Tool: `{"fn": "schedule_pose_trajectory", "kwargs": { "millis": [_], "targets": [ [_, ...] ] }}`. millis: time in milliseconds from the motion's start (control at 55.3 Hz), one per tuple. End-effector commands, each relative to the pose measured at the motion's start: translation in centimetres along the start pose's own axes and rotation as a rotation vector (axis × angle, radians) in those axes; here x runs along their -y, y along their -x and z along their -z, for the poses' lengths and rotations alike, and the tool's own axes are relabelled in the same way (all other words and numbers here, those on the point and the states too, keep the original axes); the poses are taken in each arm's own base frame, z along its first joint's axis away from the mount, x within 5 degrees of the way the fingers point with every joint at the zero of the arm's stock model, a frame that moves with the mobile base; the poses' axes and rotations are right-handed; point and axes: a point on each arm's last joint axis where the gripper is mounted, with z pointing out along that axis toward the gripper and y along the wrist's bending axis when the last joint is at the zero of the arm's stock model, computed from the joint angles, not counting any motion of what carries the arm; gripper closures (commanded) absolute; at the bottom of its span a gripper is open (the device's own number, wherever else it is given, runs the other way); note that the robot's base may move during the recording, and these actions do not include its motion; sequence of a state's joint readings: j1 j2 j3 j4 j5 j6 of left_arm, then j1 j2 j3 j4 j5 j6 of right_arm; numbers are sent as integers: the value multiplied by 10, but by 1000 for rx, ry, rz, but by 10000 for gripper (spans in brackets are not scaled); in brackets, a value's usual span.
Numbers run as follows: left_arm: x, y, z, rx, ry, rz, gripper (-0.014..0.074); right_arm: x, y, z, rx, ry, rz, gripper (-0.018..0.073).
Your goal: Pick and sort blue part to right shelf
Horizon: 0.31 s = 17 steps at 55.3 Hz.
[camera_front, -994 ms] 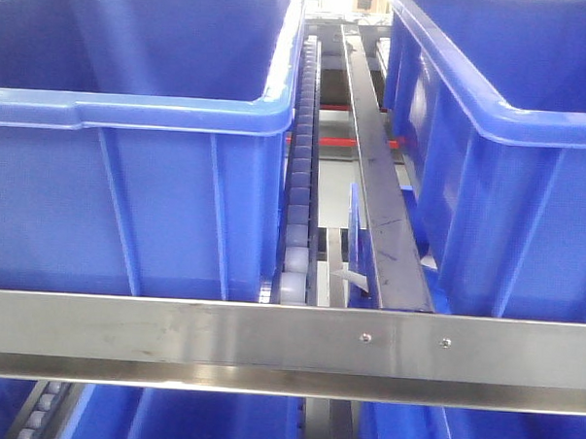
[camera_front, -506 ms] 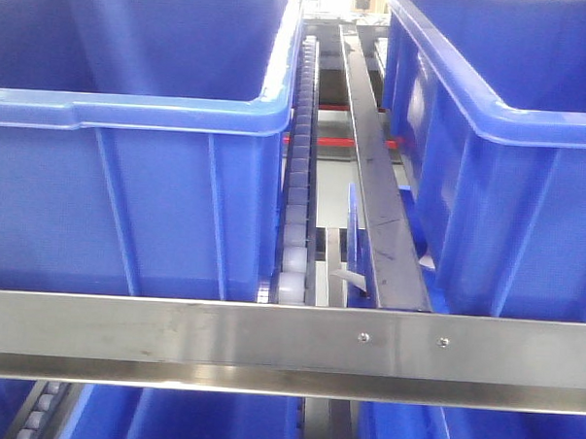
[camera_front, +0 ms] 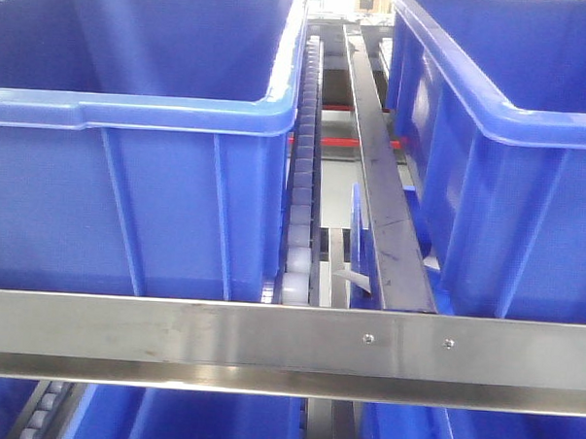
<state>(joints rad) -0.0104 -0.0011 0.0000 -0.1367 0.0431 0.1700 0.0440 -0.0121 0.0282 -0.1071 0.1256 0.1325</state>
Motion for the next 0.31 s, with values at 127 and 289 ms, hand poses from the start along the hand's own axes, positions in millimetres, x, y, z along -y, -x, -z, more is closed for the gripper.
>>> {"fn": "schedule_pose_trajectory", "kwargs": {
  "millis": [127,289],
  "targets": [
    [-1,-3,1,77,14,12,472,-1,12,2,118,11,8,512],
    [-1,-3,1,77,14,12,472,-1,12,2,118,11,8,512]
  ]
}}
